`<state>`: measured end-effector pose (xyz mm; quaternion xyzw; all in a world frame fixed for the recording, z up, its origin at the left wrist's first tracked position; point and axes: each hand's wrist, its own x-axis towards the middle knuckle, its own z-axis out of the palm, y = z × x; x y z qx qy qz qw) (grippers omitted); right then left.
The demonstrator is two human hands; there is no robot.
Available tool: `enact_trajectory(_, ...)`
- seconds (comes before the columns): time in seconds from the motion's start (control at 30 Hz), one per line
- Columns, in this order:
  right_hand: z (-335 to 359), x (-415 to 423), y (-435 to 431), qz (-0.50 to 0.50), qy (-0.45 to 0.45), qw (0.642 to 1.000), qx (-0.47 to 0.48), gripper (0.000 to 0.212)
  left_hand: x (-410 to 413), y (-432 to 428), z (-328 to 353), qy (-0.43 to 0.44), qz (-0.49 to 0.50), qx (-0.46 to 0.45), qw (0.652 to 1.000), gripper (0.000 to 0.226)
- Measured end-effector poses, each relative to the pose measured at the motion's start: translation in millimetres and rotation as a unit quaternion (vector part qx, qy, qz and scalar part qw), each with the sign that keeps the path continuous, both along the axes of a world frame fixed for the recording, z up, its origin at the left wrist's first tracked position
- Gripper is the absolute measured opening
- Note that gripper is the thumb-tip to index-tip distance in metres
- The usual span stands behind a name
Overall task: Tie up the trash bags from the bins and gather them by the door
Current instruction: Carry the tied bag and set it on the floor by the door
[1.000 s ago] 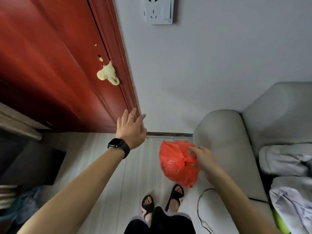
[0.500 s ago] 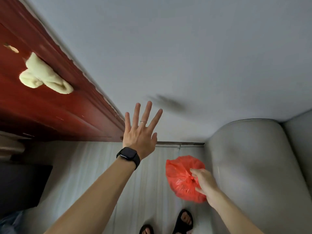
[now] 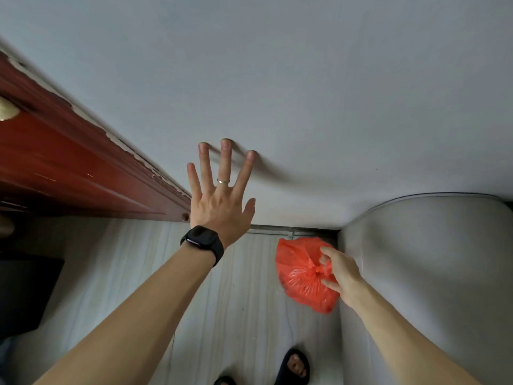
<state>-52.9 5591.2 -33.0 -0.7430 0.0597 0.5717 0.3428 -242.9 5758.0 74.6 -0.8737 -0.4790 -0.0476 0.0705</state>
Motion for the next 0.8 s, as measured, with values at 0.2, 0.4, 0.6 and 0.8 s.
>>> enact_trajectory(0.2, -41, 20, 13, -0.059, 0.002, 0.998, -0.001, 0.034, 5, 3, -7, -0.005, -0.008, 0.017, 1.0, 0.097)
enact_trajectory(0.4, -69, 6, 16, 0.05, -0.042, 0.998, -0.022, 0.019, 8, 6, -15, -0.005, -0.001, 0.052, 0.999, 0.106)
enact_trajectory(0.6, -65, 34, 43, 0.081, -0.165, 0.983, -0.011, 0.036, 8, 9, -23, -0.002, -0.001, 0.076, 0.997, 0.108)
enact_trajectory(0.8, -58, 25, 45, 0.083, -0.118, 0.989, 0.0, 0.019, 10, 9, -26, -0.003, 0.0, 0.086, 0.996, 0.111)
